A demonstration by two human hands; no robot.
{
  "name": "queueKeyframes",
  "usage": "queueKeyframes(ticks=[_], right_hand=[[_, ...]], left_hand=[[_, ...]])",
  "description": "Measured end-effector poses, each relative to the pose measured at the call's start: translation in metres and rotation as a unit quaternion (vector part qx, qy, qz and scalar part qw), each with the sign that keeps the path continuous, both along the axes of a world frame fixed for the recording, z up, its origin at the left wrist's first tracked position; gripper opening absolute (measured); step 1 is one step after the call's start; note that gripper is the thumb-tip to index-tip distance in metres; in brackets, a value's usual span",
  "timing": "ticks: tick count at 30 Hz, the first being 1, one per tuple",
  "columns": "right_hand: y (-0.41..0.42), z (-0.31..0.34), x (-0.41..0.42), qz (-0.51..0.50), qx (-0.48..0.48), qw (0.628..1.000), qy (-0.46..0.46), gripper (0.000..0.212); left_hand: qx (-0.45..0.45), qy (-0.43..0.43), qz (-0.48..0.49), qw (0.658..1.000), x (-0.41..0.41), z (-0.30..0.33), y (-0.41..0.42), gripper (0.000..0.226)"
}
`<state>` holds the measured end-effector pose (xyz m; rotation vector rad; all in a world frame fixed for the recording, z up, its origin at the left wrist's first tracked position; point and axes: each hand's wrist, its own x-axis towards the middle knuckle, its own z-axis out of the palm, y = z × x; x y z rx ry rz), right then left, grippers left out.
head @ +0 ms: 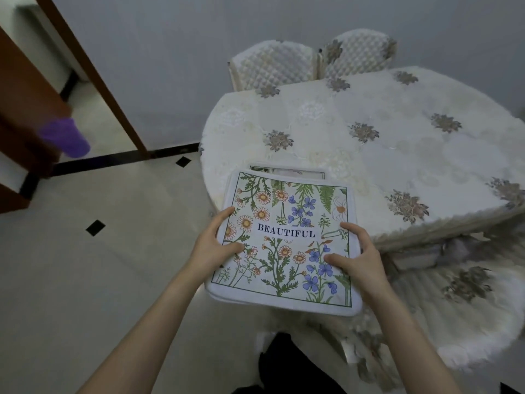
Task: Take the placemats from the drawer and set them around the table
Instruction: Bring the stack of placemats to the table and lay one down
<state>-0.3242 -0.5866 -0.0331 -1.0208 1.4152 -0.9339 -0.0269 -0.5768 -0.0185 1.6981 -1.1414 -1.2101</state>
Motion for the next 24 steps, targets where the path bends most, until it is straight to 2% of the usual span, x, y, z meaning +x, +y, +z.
queueKeyframes(ticks=[4,13,21,24], right_hand=[[-0.049,-0.022,-0.004,0.008,0.004,1.0,0.023,0.066],[-0.155,-0.062,0.009,0.009,0.036,0.997,0.063,0.069],[-0.194,-0.1,0.022,0.012,0.065,0.989,0.131,0.069],[-0.196,-0.104,0.024,0.04,0.079,0.978,0.189,0.069]], left_hand=[[0.005,0.005,-0.004,1.0,-0.002,-0.028,-0.048,0.078],[0.022,-0.067,-0.014,0.997,0.0,-0.074,-0.148,0.076],[0.07,-0.112,-0.045,0.99,0.008,-0.112,-0.195,0.075],[0.096,-0.149,-0.058,0.982,0.012,-0.117,-0.2,0.082]])
